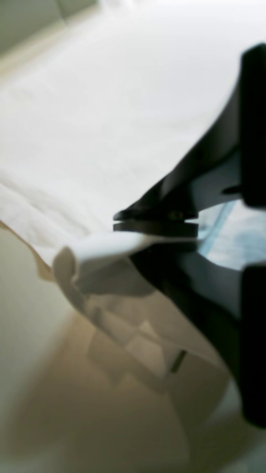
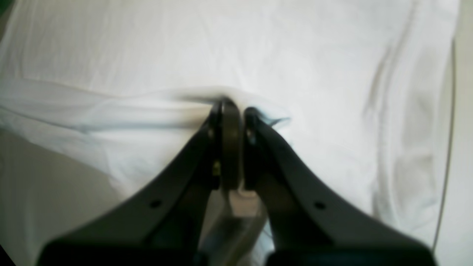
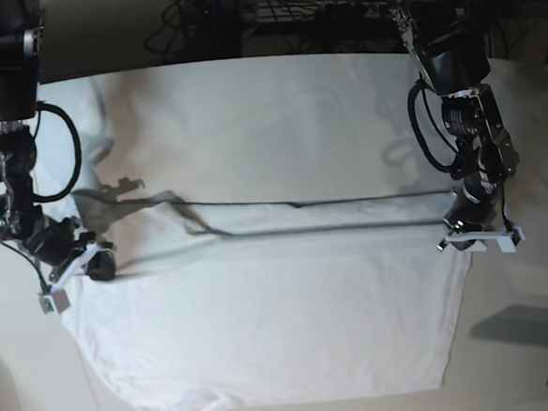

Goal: Fold the T-shirt properly
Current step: 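Lift both shoulder corners and pull them across the shirt toward the hem, then lower the held edge onto the shirt body and open both grippers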

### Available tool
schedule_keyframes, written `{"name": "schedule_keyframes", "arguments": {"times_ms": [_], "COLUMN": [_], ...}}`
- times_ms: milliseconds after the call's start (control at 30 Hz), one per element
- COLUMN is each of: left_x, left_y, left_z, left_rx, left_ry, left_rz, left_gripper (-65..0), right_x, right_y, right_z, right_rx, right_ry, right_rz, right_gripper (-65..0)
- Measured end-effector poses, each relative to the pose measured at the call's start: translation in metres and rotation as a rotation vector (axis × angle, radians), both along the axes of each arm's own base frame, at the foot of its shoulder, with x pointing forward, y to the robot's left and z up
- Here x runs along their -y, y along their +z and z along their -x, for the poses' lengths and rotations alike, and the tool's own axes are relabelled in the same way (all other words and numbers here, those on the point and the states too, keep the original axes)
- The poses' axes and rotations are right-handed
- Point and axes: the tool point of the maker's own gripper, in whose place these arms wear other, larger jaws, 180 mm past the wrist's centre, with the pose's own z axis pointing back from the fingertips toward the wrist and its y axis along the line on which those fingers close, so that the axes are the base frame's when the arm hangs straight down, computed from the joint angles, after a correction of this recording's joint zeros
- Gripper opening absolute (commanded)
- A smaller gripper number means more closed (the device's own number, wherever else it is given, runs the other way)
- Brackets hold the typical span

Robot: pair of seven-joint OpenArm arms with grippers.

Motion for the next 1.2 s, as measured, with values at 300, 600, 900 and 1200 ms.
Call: {"name": "schedule_keyframes", "arguments": {"times_ms": [300, 600, 900, 1200], "left_x": [0.004, 0.004, 0.002, -0.005], "left_y": [-0.019, -0.014, -0.017, -0.017], "left_z": [0.002, -0.007, -0.003, -0.001], "left_rx": [-0.049, -0.04, -0.052, -0.089], "left_ry": [0.002, 0.002, 0.0, -0.021], "left_rz": [0.014, 0.016, 0.011, -0.096], "left_gripper": [-65.0, -65.0, -65.0, -65.0], "right_x": [0.009, 0.02, 0.012, -0.031], "right_y": [-0.013, 0.011, 0.05, 0.03], "right_z": [-0.001, -0.016, 0.034, 0.08], "right_rx": [-0.054, 0.109, 0.164, 0.015], "right_ry": [-0.061, -0.124, -0.168, -0.196], "right_rz": [-0.012, -0.011, 0.012, -0.127], "right_gripper": [-57.7, -33.2, -33.2, -33.2]}}
